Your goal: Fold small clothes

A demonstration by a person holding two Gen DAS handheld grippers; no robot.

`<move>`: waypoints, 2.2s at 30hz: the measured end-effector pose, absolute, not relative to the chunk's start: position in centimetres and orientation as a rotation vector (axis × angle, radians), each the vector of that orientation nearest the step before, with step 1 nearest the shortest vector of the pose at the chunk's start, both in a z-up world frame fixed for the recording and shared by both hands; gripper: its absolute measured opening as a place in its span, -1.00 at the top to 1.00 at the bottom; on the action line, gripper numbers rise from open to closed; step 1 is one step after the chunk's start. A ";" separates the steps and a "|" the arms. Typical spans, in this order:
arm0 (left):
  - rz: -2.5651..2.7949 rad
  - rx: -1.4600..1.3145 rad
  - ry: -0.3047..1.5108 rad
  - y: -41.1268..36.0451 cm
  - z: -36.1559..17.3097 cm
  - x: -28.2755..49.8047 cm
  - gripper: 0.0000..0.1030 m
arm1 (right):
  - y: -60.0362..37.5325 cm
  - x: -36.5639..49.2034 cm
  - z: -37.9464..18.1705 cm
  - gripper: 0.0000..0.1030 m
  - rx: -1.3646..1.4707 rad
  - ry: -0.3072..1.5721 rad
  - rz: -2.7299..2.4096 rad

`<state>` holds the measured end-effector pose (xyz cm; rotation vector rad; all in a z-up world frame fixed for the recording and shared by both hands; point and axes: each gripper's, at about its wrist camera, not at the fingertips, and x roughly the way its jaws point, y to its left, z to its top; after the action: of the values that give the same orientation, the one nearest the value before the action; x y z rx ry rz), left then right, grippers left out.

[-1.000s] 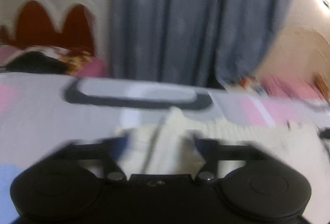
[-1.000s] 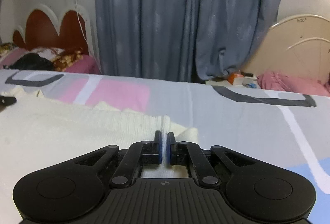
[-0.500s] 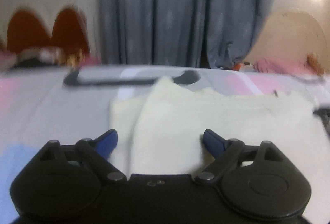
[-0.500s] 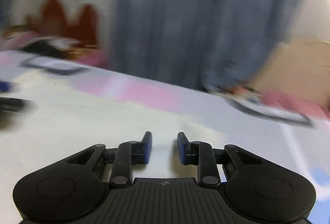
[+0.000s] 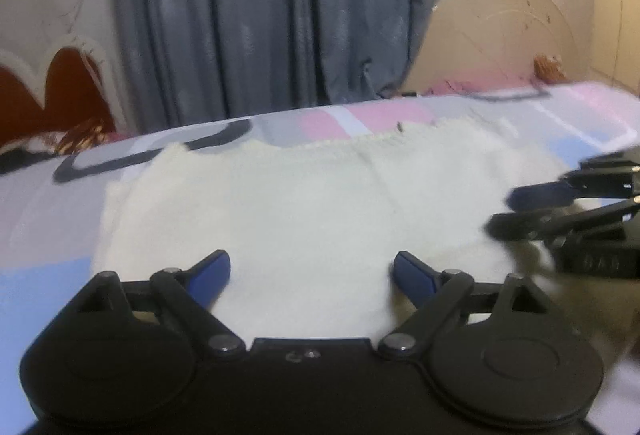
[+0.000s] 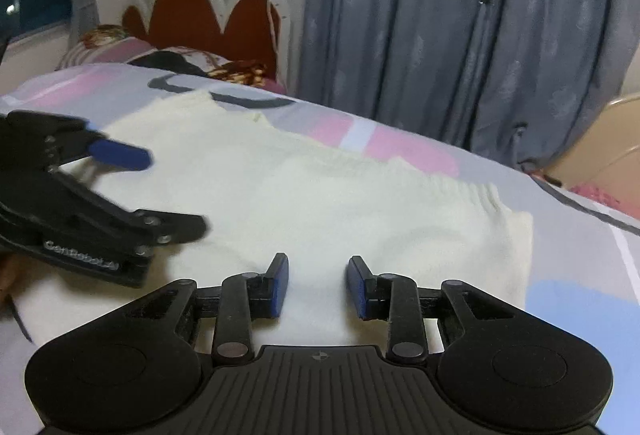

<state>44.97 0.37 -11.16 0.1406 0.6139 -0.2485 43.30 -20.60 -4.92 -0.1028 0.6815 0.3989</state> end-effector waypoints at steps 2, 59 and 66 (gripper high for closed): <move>-0.231 0.126 0.595 1.1 -11.1 44.1 -0.74 | -21.0 42.3 -3.9 0.39 -0.105 0.668 0.361; -0.070 -0.093 0.759 5.1 -10.2 31.6 -0.54 | -25.4 27.6 -2.3 0.41 0.143 0.705 0.107; -0.036 -0.512 0.749 9.6 -11.6 32.1 -0.42 | -24.7 27.9 -0.7 0.64 0.168 0.656 0.149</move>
<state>32.13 9.64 -11.57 -0.5122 0.7490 -0.0360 27.89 -24.67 -0.72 0.1684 0.6563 0.1490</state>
